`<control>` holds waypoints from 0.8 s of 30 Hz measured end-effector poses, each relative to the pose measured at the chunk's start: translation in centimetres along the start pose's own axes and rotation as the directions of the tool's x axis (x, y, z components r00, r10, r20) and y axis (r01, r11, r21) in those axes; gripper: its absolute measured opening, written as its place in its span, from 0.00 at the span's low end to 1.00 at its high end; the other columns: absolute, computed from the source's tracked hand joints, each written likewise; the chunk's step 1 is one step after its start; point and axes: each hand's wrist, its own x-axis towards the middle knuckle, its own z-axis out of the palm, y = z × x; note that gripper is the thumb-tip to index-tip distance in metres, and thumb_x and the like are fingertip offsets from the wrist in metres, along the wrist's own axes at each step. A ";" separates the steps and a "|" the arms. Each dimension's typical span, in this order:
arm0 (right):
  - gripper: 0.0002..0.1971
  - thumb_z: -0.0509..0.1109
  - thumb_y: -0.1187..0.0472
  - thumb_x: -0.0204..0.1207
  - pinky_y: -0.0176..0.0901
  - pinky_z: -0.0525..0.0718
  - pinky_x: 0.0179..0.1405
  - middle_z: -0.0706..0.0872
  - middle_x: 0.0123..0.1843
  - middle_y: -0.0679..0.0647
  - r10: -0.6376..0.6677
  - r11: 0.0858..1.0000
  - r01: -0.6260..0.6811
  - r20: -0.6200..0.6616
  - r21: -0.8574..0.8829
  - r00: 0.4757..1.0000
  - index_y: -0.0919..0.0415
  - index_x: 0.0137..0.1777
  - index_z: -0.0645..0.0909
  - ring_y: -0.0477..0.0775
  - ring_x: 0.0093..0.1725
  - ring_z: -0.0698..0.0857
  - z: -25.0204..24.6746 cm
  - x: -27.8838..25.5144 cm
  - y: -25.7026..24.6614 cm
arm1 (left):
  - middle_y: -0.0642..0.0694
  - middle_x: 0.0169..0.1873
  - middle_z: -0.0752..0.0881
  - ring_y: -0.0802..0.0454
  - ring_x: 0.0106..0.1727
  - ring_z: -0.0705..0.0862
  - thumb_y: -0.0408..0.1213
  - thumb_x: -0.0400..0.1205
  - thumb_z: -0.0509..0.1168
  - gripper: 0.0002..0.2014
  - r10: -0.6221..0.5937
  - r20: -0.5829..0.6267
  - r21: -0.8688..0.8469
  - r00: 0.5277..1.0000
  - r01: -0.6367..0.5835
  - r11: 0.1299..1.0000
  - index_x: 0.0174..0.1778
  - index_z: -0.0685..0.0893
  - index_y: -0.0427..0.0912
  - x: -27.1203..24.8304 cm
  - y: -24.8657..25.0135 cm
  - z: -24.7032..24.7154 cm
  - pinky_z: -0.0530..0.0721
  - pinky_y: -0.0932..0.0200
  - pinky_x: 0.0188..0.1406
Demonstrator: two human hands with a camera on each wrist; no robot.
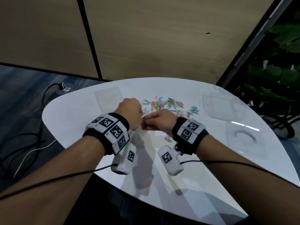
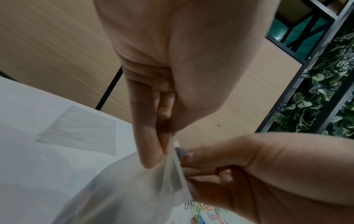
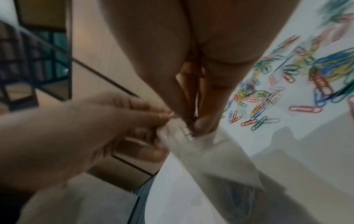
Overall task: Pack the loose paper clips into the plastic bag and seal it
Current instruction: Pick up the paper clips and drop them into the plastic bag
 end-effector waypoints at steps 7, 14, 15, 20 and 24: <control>0.10 0.69 0.70 0.73 0.34 0.79 0.41 0.87 0.37 0.49 -0.243 0.706 0.238 0.088 -0.666 0.966 0.58 0.46 0.92 0.49 0.40 0.85 1.3 -1.2 -0.3 | 0.38 0.42 0.94 0.40 0.45 0.94 0.26 0.80 0.70 0.11 0.004 -0.007 -0.006 1.000 -0.004 1.000 0.54 0.92 0.40 0.0 0.0 -0.1 0.94 0.48 0.50; 0.31 0.82 0.59 0.68 0.56 0.90 0.53 0.84 0.64 0.60 0.084 0.746 -0.234 -0.261 -0.624 0.962 0.59 0.72 0.78 0.58 0.53 0.89 -7.8 0.5 2.6 | 0.37 0.43 0.94 0.39 0.46 0.94 0.27 0.81 0.68 0.10 0.001 -0.008 0.022 1.000 -0.001 1.000 0.56 0.91 0.37 0.2 -0.7 -0.7 0.94 0.48 0.50; 0.43 0.85 0.52 0.63 0.58 0.88 0.58 0.78 0.72 0.61 0.180 0.581 -0.375 -0.335 -0.722 0.925 0.57 0.78 0.70 0.62 0.60 0.87 -9.2 0.5 3.9 | 0.37 0.43 0.94 0.39 0.46 0.94 0.27 0.81 0.67 0.11 0.003 -0.005 0.032 1.000 -0.002 0.999 0.55 0.91 0.37 0.2 -0.8 -0.7 0.94 0.47 0.50; 0.64 0.85 0.38 0.52 0.58 0.79 0.69 0.63 0.77 0.63 0.188 0.458 -0.416 -0.372 -0.785 0.909 0.56 0.84 0.53 0.65 0.72 0.76 -10.3 0.6 8.7 | 0.36 0.43 0.94 0.39 0.46 0.94 0.28 0.81 0.68 0.10 0.011 0.012 0.068 1.000 -0.012 0.998 0.55 0.91 0.36 0.4 -0.9 -0.7 0.93 0.47 0.51; 0.51 0.82 0.45 0.63 0.50 0.78 0.68 0.67 0.75 0.63 0.022 0.593 -0.321 -0.383 -0.738 0.923 0.57 0.82 0.59 0.63 0.70 0.77 -7.3 2.2 9.4 | 0.36 0.45 0.93 0.38 0.48 0.93 0.28 0.81 0.67 0.10 0.008 0.011 0.076 1.000 -0.008 0.997 0.56 0.90 0.36 0.4 -0.9 -0.6 0.93 0.47 0.52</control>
